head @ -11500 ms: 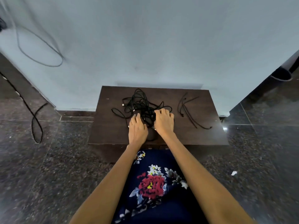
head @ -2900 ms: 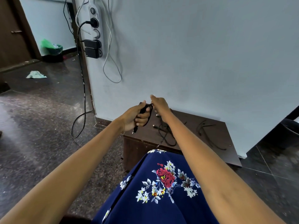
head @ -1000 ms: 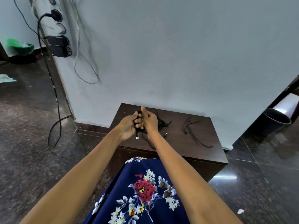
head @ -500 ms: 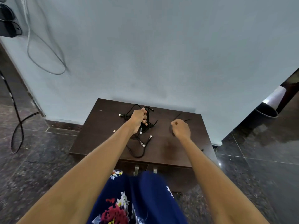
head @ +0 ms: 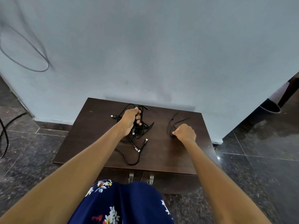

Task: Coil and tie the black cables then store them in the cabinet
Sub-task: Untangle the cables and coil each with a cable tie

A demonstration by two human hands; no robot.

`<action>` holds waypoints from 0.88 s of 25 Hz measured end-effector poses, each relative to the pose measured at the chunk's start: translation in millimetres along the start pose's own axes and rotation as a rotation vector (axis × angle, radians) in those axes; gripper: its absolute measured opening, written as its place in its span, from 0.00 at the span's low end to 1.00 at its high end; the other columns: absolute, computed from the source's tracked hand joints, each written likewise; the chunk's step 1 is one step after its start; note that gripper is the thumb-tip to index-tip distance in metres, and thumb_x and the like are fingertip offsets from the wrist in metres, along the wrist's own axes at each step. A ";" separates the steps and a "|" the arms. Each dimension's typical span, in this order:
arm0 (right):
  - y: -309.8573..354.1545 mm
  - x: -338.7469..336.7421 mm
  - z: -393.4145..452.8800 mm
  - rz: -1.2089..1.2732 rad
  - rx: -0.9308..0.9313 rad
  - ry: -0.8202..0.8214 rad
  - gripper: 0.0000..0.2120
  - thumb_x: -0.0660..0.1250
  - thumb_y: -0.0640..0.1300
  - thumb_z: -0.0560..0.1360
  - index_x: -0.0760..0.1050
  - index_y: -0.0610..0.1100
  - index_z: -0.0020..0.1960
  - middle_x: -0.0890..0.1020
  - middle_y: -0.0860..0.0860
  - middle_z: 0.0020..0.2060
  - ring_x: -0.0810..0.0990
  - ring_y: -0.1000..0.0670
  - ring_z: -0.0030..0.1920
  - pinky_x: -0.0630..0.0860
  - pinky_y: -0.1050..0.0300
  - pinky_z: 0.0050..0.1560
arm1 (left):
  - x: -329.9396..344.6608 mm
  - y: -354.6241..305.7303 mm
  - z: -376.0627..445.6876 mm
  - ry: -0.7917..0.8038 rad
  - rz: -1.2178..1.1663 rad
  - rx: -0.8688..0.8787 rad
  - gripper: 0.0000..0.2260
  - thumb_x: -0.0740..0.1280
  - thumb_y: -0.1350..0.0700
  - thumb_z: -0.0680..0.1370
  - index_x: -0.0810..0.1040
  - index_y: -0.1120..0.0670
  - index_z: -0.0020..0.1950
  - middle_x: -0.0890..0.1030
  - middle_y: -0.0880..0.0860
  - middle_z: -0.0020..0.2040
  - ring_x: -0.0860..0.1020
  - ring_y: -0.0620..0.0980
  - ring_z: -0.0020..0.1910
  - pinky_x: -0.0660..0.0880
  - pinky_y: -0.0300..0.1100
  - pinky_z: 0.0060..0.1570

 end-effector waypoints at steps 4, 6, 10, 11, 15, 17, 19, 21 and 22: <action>15.7 -20.0 -13.3 0.267 -0.068 -0.012 0.14 0.69 0.46 0.72 0.74 0.43 0.30 0.81 0.49 0.34 0.80 0.46 0.41 0.72 0.55 0.43 | -17.3 -2.5 -10.6 -0.018 -0.155 0.015 0.16 0.50 0.56 0.84 0.68 0.56 0.38 0.63 0.52 0.30 0.63 0.49 0.28 0.67 0.42 0.35; 33.2 -33.9 -23.6 0.612 -0.120 0.039 0.13 0.68 0.45 0.75 0.74 0.41 0.33 0.79 0.49 0.33 0.77 0.50 0.37 0.73 0.55 0.39 | -31.7 -10.2 -18.8 -0.061 -0.233 0.040 0.16 0.50 0.55 0.84 0.67 0.55 0.38 0.62 0.51 0.30 0.62 0.48 0.27 0.67 0.41 0.35; 90.9 -54.6 -59.2 1.256 -0.205 0.160 0.06 0.61 0.40 0.80 0.71 0.41 0.44 0.79 0.47 0.36 0.76 0.52 0.32 0.77 0.62 0.33 | -55.6 -28.2 -43.0 -0.067 -0.351 0.049 0.17 0.50 0.55 0.84 0.66 0.54 0.37 0.62 0.50 0.28 0.61 0.45 0.23 0.66 0.40 0.33; 105.1 -57.0 -70.4 1.419 -0.213 0.179 0.05 0.60 0.39 0.80 0.69 0.42 0.45 0.79 0.46 0.36 0.77 0.51 0.33 0.80 0.61 0.34 | -59.7 -31.7 -50.5 -0.059 -0.381 0.042 0.17 0.50 0.55 0.84 0.67 0.54 0.37 0.62 0.49 0.27 0.61 0.45 0.23 0.66 0.40 0.33; 142.4 -50.4 -112.0 1.665 -0.253 0.171 0.07 0.55 0.36 0.81 0.64 0.43 0.45 0.77 0.45 0.38 0.80 0.49 0.36 0.82 0.58 0.38 | -72.1 -40.5 -75.2 -0.050 -0.453 0.023 0.17 0.49 0.56 0.84 0.67 0.55 0.37 0.63 0.47 0.21 0.61 0.44 0.19 0.66 0.40 0.33; 151.5 -42.2 -130.5 1.526 -0.346 0.118 0.07 0.55 0.37 0.81 0.63 0.44 0.46 0.76 0.46 0.39 0.80 0.51 0.36 0.82 0.58 0.41 | -77.0 -45.1 -83.9 -0.060 -0.456 0.034 0.17 0.49 0.55 0.84 0.67 0.55 0.37 0.63 0.47 0.20 0.61 0.44 0.17 0.65 0.40 0.32; 156.1 -35.6 -146.5 1.427 -0.423 0.079 0.07 0.55 0.37 0.81 0.63 0.45 0.46 0.76 0.46 0.40 0.81 0.52 0.36 0.82 0.57 0.45 | -79.9 -49.5 -91.2 -0.060 -0.442 0.053 0.17 0.49 0.55 0.84 0.67 0.55 0.37 0.63 0.47 0.20 0.61 0.43 0.17 0.65 0.40 0.33; 158.5 -31.2 -156.0 1.408 -0.448 0.075 0.07 0.55 0.37 0.81 0.63 0.45 0.45 0.76 0.46 0.40 0.81 0.51 0.37 0.82 0.56 0.47 | -80.0 -52.1 -96.1 -0.051 -0.422 0.071 0.17 0.49 0.55 0.84 0.67 0.55 0.37 0.63 0.47 0.20 0.61 0.43 0.17 0.65 0.41 0.33; 160.1 -30.5 -159.9 1.404 -0.455 0.084 0.08 0.55 0.37 0.81 0.63 0.45 0.45 0.77 0.47 0.40 0.81 0.51 0.38 0.82 0.56 0.47 | -79.0 -52.8 -98.1 -0.046 -0.415 0.078 0.17 0.49 0.56 0.84 0.67 0.55 0.37 0.63 0.47 0.21 0.61 0.43 0.17 0.65 0.41 0.33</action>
Point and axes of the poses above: each hand's wrist, its own z-axis towards the middle knuckle, its own x-axis out of the palm, y = z × x, the point moved 3 cm from there along z, towards the middle knuckle
